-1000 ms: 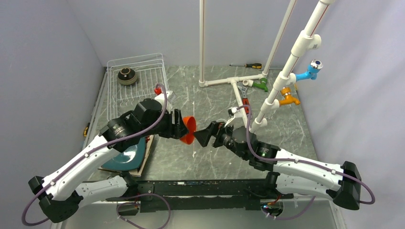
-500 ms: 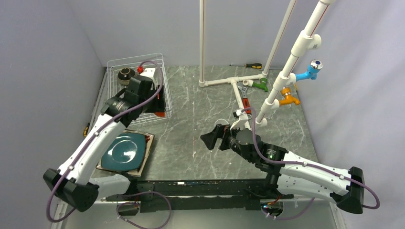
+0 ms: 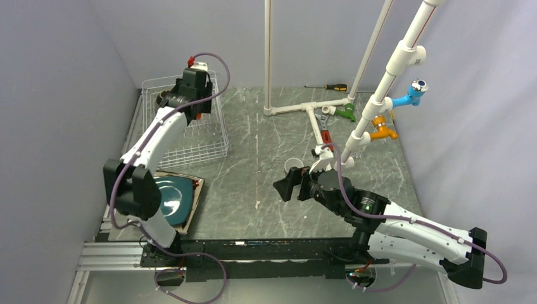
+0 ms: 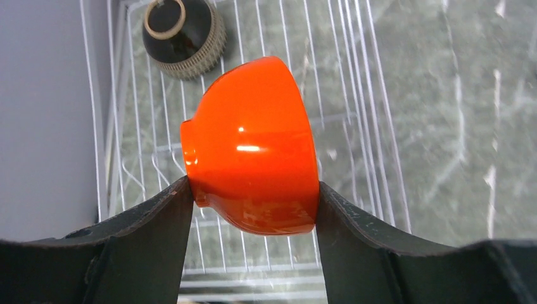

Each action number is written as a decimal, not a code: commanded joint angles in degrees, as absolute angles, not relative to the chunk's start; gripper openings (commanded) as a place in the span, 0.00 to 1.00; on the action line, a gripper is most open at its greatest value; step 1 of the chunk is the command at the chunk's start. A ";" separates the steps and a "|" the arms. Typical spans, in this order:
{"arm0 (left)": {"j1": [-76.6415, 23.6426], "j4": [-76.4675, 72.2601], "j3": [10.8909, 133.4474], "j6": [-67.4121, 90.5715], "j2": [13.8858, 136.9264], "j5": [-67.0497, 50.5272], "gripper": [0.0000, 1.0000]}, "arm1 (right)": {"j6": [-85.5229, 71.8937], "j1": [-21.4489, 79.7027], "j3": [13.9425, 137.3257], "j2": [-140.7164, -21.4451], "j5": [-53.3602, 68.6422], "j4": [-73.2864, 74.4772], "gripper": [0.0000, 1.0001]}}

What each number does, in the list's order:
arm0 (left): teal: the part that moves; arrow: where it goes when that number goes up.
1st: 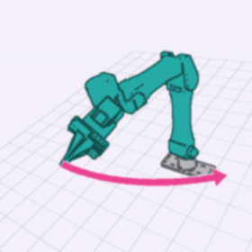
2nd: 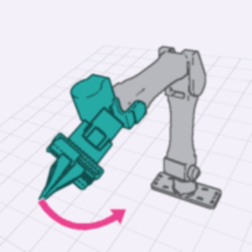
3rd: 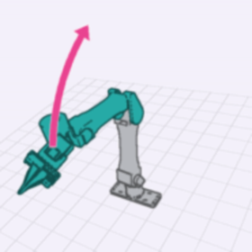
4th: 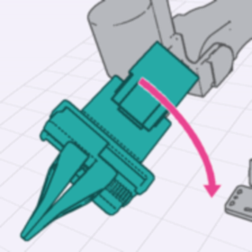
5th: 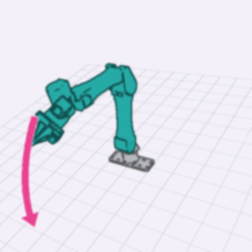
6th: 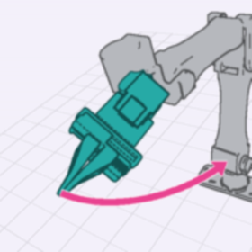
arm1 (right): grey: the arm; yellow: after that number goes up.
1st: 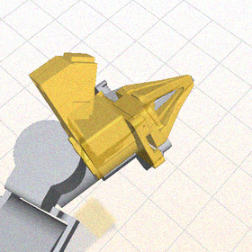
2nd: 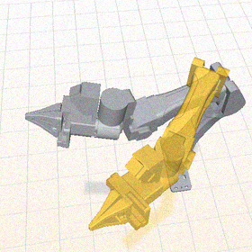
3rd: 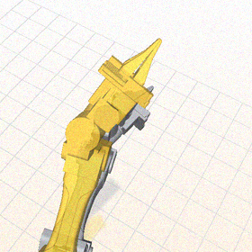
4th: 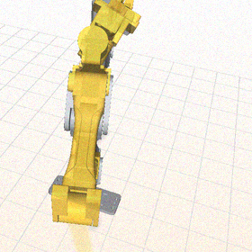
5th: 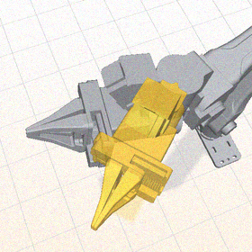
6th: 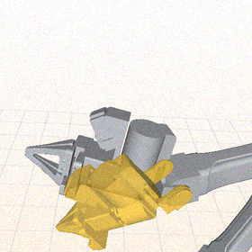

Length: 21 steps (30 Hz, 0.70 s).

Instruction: Load the mixed dishes into the dish rack

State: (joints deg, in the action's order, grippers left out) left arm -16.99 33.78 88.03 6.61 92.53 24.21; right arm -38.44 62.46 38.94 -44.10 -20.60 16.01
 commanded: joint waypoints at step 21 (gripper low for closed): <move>-13.98 14.77 117.54 -19.66 130.11 36.71 0.00 | -36.47 52.36 39.01 -46.73 -14.03 15.63 0.99</move>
